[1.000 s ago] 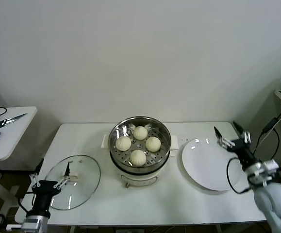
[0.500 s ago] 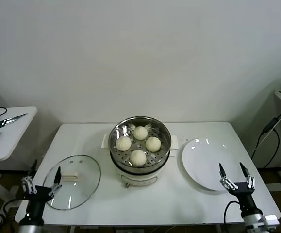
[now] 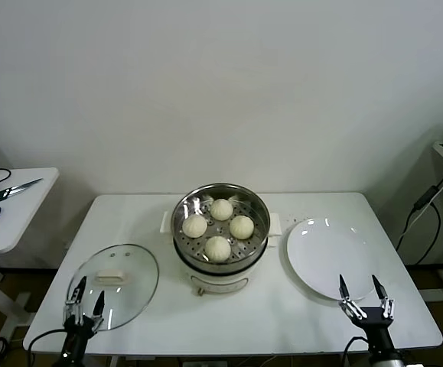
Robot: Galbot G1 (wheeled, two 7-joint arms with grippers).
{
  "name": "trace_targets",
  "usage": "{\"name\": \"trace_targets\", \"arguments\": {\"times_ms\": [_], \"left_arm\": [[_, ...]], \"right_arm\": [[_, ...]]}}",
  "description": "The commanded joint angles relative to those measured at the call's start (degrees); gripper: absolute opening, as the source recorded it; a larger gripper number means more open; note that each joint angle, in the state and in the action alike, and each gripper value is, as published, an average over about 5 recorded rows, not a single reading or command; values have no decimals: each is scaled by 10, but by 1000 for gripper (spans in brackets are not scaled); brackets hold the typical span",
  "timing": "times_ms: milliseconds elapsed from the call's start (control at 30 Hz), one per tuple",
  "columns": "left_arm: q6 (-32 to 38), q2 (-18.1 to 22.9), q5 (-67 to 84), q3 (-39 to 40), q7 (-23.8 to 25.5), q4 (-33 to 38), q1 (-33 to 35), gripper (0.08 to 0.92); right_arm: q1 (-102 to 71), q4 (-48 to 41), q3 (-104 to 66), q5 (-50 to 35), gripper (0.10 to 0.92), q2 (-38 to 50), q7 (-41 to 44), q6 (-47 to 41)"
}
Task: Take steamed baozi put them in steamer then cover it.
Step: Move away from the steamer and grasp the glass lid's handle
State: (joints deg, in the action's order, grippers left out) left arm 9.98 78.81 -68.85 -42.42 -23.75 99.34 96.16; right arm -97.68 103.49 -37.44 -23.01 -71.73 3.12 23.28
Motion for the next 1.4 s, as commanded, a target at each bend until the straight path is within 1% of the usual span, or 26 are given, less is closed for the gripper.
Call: {"name": "trace_targets", "arguments": {"times_ms": [33,433,633,1033,1133,1400], "left_arm": [[-20,7,-82,3,-23,-57,-29,823],[-56,9,-123,9,-6,-104,-108,823],[-62,2,-117,15,14,-121,-127,823],[-74,1,-121,20,31,-154,-171,817],[-81,0,-120,19,32,-155,-176,764],[-84,0,-123,17,37,-166,-178,533]], "right_arm": [[-12,-4,2,11,823,-16,-3,16],[-31,5,2,16,823,-26,-1,27],[-37,4,2,18,823,-27,0,31],[-46,-1,5,20,823,-31,-1,44],[-46,-3,6,21,823,-31,0,45],[-46,-4,11,24,823,-34,0,49]]}}
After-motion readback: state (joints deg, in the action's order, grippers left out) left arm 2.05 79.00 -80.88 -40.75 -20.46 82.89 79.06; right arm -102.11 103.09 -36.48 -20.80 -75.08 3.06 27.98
